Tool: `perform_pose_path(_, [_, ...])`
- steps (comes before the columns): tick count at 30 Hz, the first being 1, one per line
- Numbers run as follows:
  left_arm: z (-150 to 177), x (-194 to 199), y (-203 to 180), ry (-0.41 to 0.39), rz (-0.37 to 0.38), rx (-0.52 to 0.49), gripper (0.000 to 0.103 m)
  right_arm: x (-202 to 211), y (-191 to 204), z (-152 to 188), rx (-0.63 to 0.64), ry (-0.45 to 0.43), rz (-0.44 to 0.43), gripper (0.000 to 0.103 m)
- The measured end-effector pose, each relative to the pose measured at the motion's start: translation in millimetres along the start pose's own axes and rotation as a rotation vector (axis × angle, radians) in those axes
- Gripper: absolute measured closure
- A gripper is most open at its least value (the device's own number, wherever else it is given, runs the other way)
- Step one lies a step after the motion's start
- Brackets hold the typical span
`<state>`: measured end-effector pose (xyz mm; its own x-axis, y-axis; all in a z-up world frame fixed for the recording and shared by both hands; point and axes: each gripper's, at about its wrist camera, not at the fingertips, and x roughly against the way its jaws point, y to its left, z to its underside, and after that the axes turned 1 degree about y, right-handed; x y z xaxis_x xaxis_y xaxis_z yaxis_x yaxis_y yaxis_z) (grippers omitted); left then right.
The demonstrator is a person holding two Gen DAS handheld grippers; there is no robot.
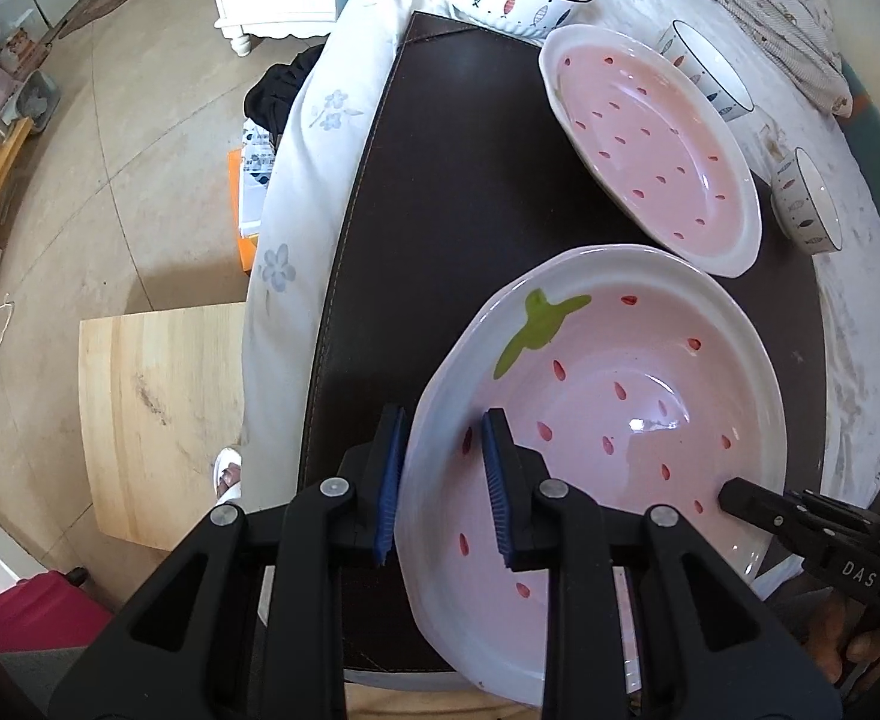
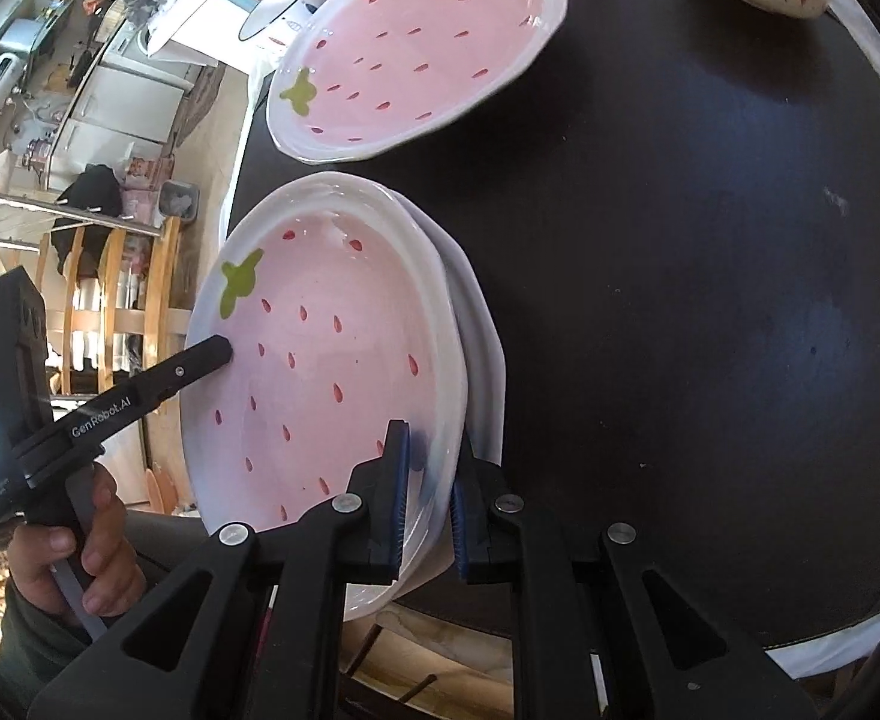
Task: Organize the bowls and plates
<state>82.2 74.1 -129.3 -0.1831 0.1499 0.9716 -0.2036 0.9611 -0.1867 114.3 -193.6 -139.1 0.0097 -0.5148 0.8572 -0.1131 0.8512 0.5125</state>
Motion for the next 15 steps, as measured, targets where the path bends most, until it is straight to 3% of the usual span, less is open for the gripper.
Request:
perform_pose_path(9, [0.6,-6.5,-12.6,-0.005,-0.062,-0.03,0.072,-0.6,6.9,0.8,0.003,0.019,0.004,0.082])
perform_pose_path(11, [0.2,-7.3,-10.5,-0.001,-0.055,-0.02,0.072,-2.5,11.0,-1.3,0.002,0.027,-0.01,0.076])
perform_pose_path(15, [-2.5,-10.4,-6.8,0.019,-0.025,-0.002,0.071,-3.4,7.0,-3.1,-0.026,0.049,-0.038,0.075])
